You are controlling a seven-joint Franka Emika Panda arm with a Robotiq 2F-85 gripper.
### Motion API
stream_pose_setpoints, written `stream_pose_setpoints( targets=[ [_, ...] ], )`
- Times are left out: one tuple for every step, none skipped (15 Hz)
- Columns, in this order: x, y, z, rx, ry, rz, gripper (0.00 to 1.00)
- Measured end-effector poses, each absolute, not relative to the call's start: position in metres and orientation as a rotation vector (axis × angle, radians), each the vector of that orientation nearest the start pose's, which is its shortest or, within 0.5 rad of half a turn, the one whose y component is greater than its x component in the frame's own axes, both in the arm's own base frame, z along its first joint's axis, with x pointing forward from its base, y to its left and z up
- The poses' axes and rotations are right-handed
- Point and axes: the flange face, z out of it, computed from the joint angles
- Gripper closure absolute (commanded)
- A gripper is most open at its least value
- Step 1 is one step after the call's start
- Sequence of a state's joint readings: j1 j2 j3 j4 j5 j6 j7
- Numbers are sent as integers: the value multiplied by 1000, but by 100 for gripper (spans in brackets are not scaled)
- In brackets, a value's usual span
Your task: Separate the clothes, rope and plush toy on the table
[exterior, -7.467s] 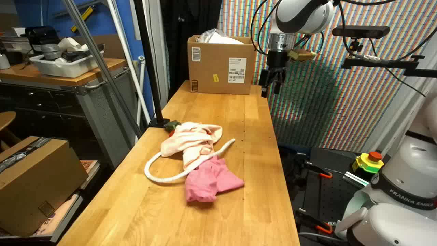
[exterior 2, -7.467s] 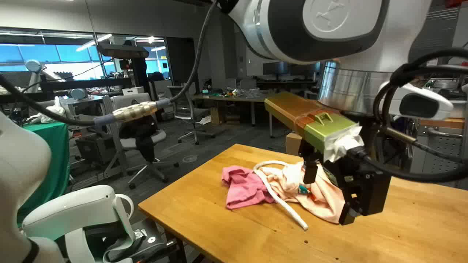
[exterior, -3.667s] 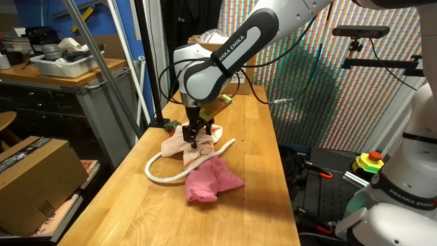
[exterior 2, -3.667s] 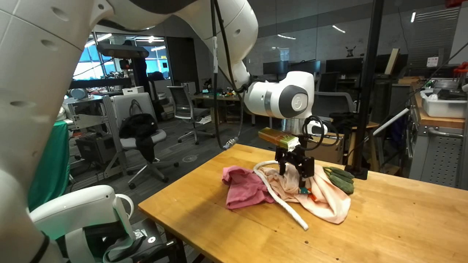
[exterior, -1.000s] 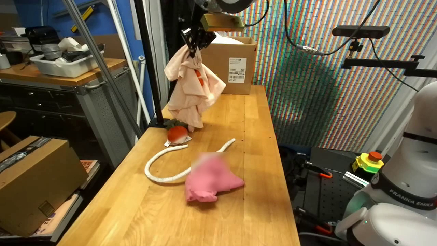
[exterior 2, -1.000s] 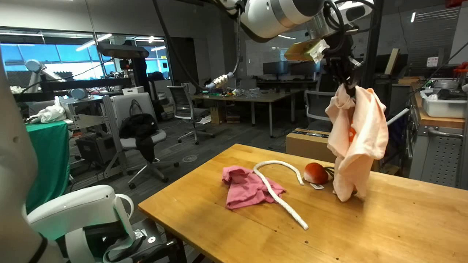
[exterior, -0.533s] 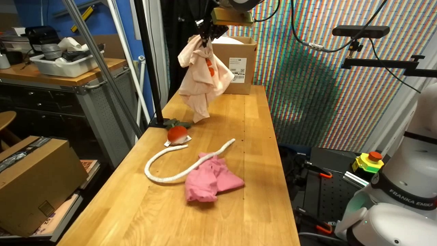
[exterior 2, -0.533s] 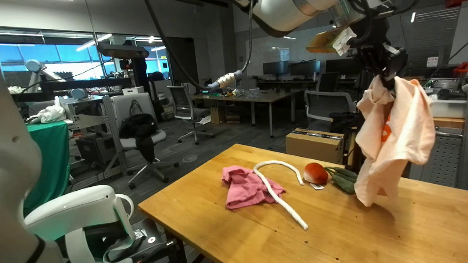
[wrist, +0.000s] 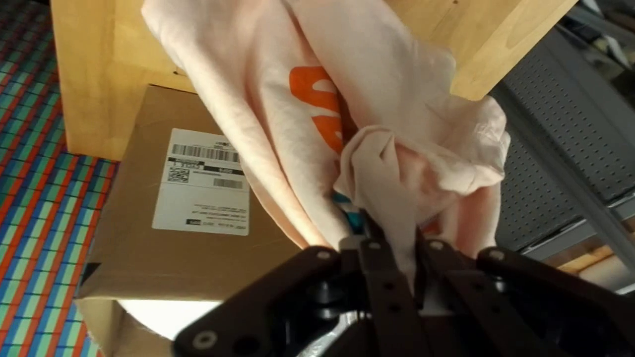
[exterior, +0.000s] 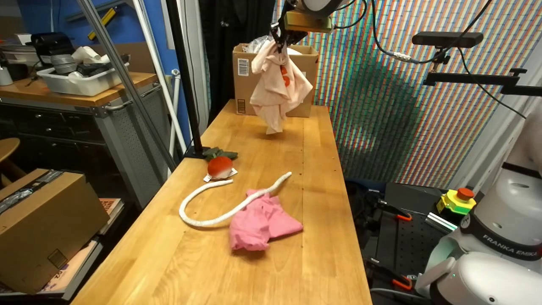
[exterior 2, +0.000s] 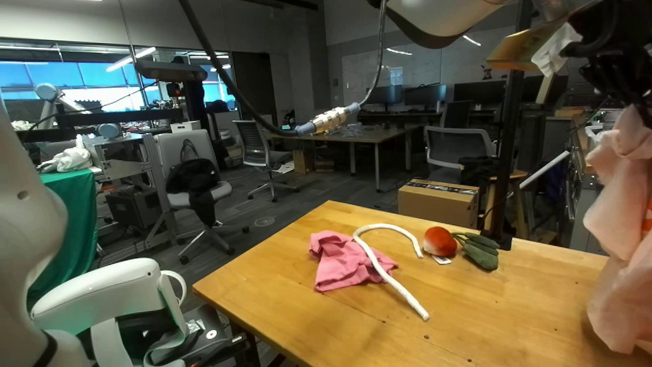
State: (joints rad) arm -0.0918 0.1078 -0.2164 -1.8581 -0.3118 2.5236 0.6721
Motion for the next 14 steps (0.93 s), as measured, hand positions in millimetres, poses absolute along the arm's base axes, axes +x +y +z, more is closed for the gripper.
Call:
stream_pose_setpoints(
  targets=[
    [602,-196,522,-2920,1224,-965,94],
    [599,-206,521,-2913,1257,-965,93],
    [596,-215,519,-2909,1287,-965,93],
    [593,-222,517,-2905,1313,-966,65],
    [591,-229,515,-2901,1334,-966,65],
    [590,-233,513,-2896,1353,-962,60],
    [589,-237,511,-2893,1366,-959,51],
    [589,-239,509,-2891,1374,-956,44],
    [589,-240,508,-2890,1380,-953,34],
    [589,-240,507,-2889,1382,-951,28],
    [590,-239,506,-2889,1383,-950,19],
    [590,-239,506,-2890,1382,-949,13],
    [591,-237,505,-2892,1378,-946,6],
    [592,-233,503,-2892,1371,-940,1]
  ],
)
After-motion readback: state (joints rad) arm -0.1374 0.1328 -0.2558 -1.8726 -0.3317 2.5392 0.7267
